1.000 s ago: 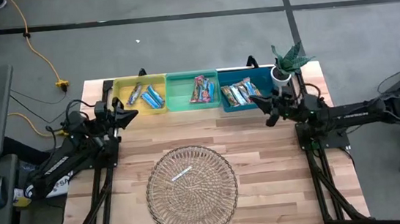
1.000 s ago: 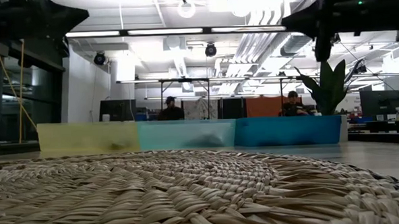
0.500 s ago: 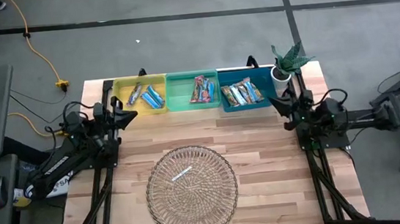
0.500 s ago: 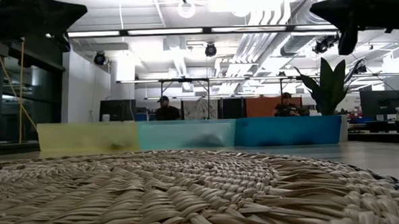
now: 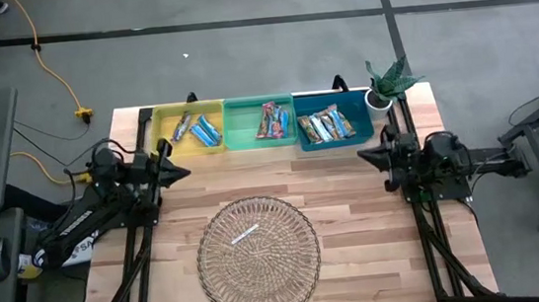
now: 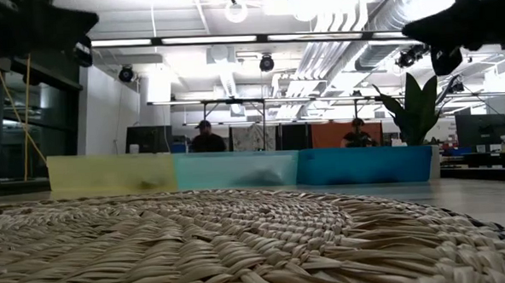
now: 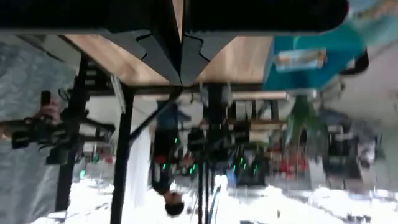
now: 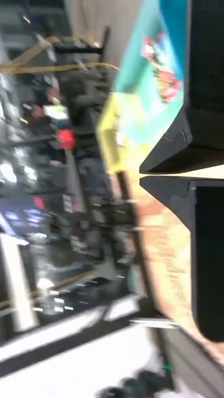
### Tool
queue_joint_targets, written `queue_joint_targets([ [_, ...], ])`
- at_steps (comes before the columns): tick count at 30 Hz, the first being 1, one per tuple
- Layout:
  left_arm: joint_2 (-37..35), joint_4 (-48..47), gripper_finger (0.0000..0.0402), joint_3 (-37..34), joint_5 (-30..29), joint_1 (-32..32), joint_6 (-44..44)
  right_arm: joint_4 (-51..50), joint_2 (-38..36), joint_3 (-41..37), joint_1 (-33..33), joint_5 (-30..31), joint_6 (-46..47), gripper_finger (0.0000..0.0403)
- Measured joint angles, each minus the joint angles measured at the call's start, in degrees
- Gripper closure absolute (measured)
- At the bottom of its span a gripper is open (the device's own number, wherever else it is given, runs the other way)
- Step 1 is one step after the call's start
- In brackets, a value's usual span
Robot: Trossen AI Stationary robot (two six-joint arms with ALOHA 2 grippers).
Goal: Pick and place Granola Bars by type
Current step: Return to Home Position
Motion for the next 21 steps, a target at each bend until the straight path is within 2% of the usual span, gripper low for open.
queue_joint_targets([
  [4,0.01,-6.75,0.0401,0.00,-1.07,0.00,1.23,-8.11,0.00,0.77,0.03,-1.80,-0.28,0.0403],
  [8,0.01,-11.79,0.0401,0.00,-5.55,0.00,4.09,-10.08,-0.02,0.77,0.01,-1.27,-0.29,0.0403],
  [13,-0.02,-12.28,0.0401,0.02,-14.34,0.00,6.57,-11.57,0.00,0.77,0.01,-1.10,-0.32,0.0403],
  [17,-0.02,-11.29,0.0401,0.02,-15.74,-1.20,6.52,-12.77,0.00,0.77,0.01,-0.46,-0.34,0.0402],
  [21,0.01,-10.90,0.0401,0.02,-19.59,-5.42,5.59,-12.86,0.00,0.77,0.01,0.15,-0.47,0.0402],
])
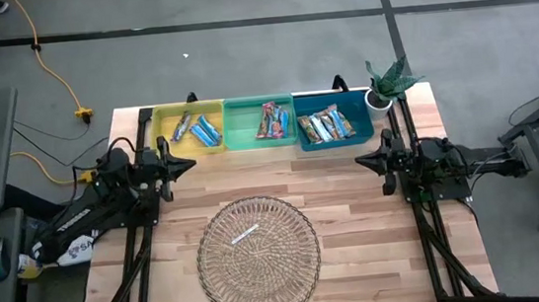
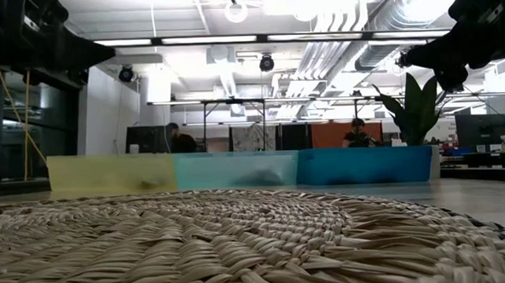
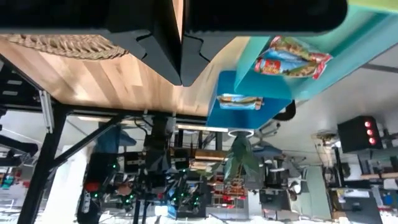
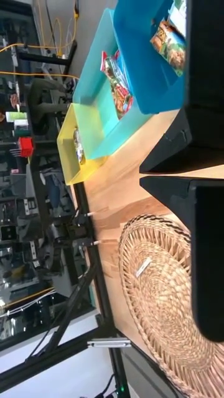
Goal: Pick and place Granola Bars by type
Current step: Return to Home Position
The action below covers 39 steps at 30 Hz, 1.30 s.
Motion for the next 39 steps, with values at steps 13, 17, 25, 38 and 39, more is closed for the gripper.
queue_joint_targets([
  [13,0.02,-7.55,0.0401,0.00,-20.66,-18.97,4.69,-2.23,0.00,0.00,0.00,-0.13,0.16,0.0403],
  [17,0.04,-10.64,0.0401,0.00,-20.77,-20.60,4.63,-2.20,0.00,0.00,0.00,-0.13,1.43,0.0402],
  [25,0.04,-11.31,0.0401,0.00,-20.27,-20.46,6.03,-2.43,0.00,0.00,0.00,-0.15,1.60,0.0403],
  [38,0.04,-13.91,0.0402,0.00,-20.20,-20.44,7.15,-2.49,0.00,0.00,-0.02,-0.17,1.64,0.0402],
  [39,0.04,-14.30,0.0402,0.00,-20.20,-20.44,7.15,-2.47,0.00,0.00,0.00,-0.17,1.62,0.0402],
])
